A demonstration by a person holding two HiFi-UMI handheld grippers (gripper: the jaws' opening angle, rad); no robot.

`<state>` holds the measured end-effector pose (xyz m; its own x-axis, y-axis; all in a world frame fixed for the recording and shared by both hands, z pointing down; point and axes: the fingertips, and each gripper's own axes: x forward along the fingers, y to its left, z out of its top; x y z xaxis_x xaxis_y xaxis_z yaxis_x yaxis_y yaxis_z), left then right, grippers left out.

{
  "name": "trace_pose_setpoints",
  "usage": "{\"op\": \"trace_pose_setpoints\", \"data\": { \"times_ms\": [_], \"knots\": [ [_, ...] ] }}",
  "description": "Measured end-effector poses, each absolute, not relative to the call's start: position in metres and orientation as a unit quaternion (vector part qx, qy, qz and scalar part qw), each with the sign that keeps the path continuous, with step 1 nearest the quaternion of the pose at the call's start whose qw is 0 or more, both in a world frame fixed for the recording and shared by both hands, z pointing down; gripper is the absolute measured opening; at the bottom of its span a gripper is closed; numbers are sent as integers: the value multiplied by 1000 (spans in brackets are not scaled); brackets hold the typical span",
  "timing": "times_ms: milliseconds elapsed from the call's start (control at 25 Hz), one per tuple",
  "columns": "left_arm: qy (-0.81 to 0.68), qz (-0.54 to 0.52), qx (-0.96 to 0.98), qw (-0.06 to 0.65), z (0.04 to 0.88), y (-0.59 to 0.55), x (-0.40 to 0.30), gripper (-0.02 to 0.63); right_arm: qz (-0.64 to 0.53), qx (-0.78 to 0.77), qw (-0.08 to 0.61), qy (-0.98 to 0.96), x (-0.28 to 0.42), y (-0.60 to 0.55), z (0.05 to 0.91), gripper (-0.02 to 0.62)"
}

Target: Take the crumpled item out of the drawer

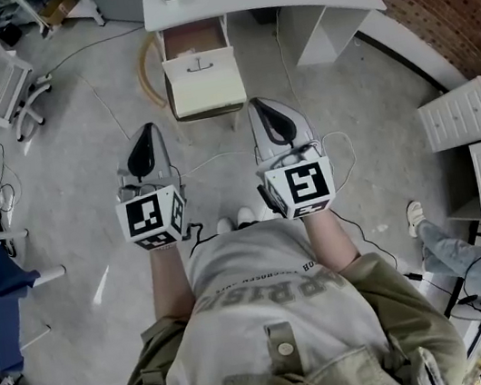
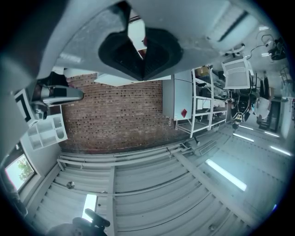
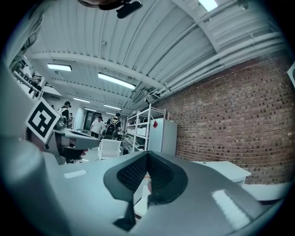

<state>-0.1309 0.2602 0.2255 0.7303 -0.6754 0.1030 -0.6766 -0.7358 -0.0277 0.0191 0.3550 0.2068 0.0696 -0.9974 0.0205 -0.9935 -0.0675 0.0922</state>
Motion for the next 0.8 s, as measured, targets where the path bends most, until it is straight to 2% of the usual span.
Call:
{"op": "trace_pose_setpoints", "data": {
  "times_ms": [200,240,280,360,440,800],
  "knots": [
    [-386,30,922,-4,214,257,-128,8,1,720,-15,-694,37,357,203,6],
    [-392,25,920,-8,211,256,-128,54,5,715,-22,-698,40,357,202,94],
    [-397,21,918,-12,207,256,-128,143,7,710,-25,-703,42,356,202,190],
    [-405,18,914,-16,204,255,-129,244,5,707,-27,-707,48,357,202,263],
    [-412,22,911,-18,205,254,-132,278,2,711,-29,-703,54,357,202,310],
    [-421,50,905,-16,222,234,-141,299,15,720,-28,-694,62,340,213,345]
  ]
}}
